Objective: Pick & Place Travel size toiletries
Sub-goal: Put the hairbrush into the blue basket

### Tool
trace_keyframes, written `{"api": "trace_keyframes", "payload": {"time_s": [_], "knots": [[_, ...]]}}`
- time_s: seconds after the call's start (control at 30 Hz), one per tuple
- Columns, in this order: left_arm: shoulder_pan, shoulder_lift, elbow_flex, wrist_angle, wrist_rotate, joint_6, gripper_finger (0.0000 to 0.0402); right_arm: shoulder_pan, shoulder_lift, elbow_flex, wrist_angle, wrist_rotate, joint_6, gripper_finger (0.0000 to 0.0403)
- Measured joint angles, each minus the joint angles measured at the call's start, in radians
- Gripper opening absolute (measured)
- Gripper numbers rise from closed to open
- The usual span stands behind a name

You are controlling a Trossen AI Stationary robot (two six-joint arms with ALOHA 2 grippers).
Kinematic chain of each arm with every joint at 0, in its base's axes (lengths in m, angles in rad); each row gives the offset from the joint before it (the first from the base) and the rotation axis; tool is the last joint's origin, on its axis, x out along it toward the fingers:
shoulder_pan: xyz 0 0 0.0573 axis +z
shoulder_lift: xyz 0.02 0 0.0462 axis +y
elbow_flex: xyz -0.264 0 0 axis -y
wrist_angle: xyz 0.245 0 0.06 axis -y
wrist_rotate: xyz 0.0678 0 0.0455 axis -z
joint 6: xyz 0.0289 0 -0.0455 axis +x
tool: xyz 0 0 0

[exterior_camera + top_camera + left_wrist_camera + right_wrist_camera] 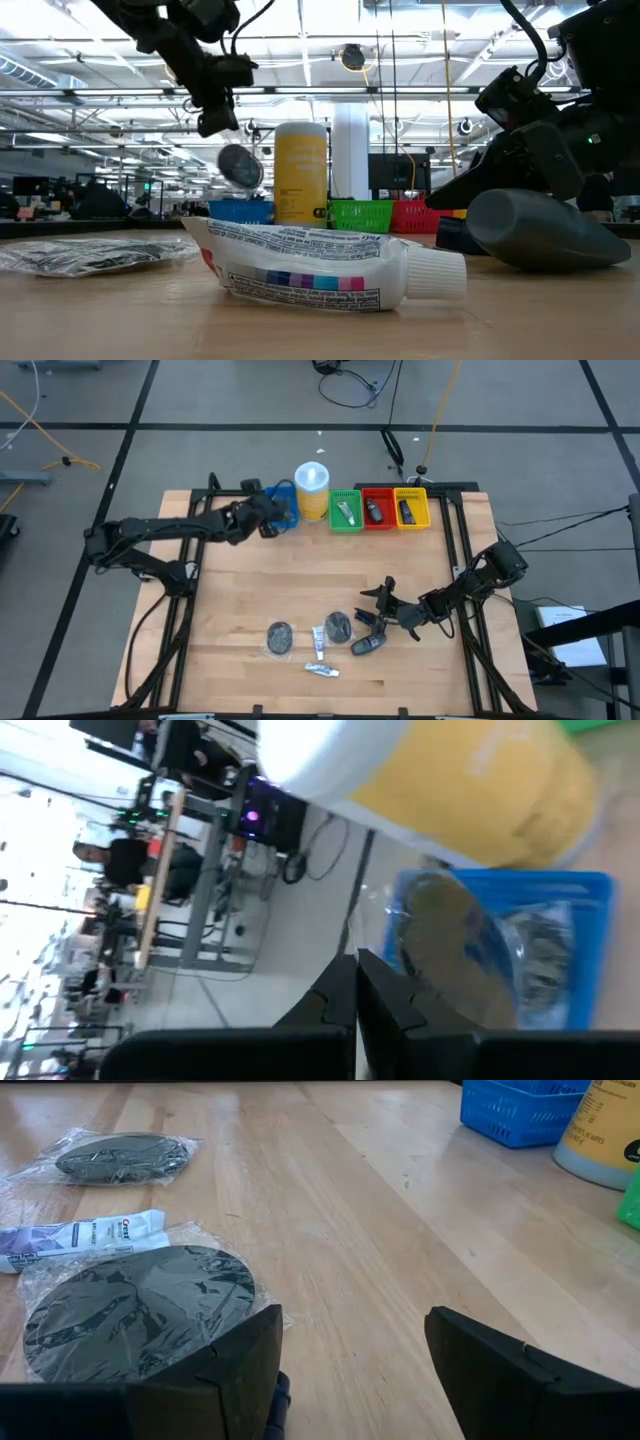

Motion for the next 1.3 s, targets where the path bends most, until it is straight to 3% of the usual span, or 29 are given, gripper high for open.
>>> {"api": "trace_keyframes", "payload": {"time_s": [0.2,0.37,0.5,0.67,0.93,1.3], "knots": [[0.069,0.006,0.0,0.033,0.135,0.046,0.0001,0.0,0.0,0.0,0.0,0.0,0.0,0.0238],[0.1,0.039,0.0,0.027,0.176,0.029,0.0001,0.0,0.0,0.0,0.0,0.0,0.0,0.0238],[0.103,0.073,0.0,0.011,0.293,0.032,0.0,0.0,0.0,0.0,0.0,0.0,0.0,0.0238],[0.099,0.079,0.0,-0.037,0.266,0.048,0.0,0.0,0.0,0.0,-0.001,0.0,0.0,0.0238],[0.106,0.079,0.0,-0.168,0.322,0.003,0.0,0.0,0.0,0.0,-0.001,0.0,0.0,0.0238],[0.196,0.165,0.0,0.028,0.351,0.013,0.0001,0.0,0.0,0.0,0.0,0.001,-0.011,0.0238]]}}
